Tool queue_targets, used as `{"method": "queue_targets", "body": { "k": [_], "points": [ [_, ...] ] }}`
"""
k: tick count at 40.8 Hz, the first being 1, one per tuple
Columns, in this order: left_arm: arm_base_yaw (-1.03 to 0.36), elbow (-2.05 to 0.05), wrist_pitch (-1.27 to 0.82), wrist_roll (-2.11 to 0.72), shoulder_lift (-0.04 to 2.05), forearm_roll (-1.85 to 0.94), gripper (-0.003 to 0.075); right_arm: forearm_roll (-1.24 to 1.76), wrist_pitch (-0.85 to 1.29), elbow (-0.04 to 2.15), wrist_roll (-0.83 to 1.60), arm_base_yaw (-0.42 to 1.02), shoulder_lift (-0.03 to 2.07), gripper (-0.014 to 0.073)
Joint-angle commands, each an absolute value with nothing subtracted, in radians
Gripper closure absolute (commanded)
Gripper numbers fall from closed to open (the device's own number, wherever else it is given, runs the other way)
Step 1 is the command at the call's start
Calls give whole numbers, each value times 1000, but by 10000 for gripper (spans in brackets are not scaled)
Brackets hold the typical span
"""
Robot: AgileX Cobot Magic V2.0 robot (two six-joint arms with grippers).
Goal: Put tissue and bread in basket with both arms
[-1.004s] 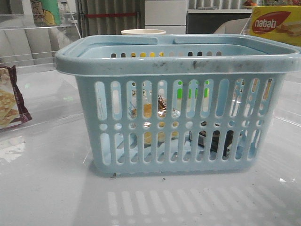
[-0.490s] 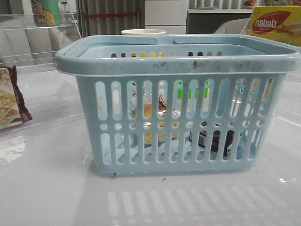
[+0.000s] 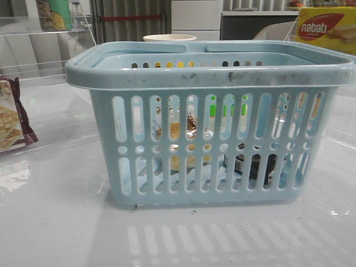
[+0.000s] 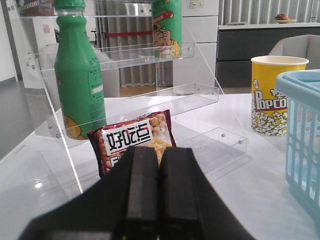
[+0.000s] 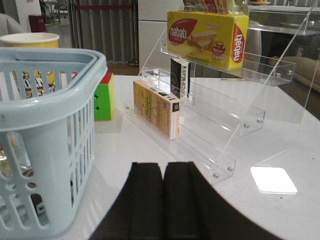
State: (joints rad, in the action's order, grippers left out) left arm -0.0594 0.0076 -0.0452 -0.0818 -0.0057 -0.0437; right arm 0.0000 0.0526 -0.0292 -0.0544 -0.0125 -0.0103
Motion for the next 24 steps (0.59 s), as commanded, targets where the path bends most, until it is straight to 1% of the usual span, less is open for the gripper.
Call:
{"method": "queue_targets", "body": {
  "k": [1, 24],
  "points": [
    [-59, 6, 43, -82, -22, -53, 629, -17, -72, -30, -93, -19, -29, 536],
    [-59, 6, 43, -82, -22, -53, 629, -17, -80, -30, -93, -18, -29, 536]
  ]
}}
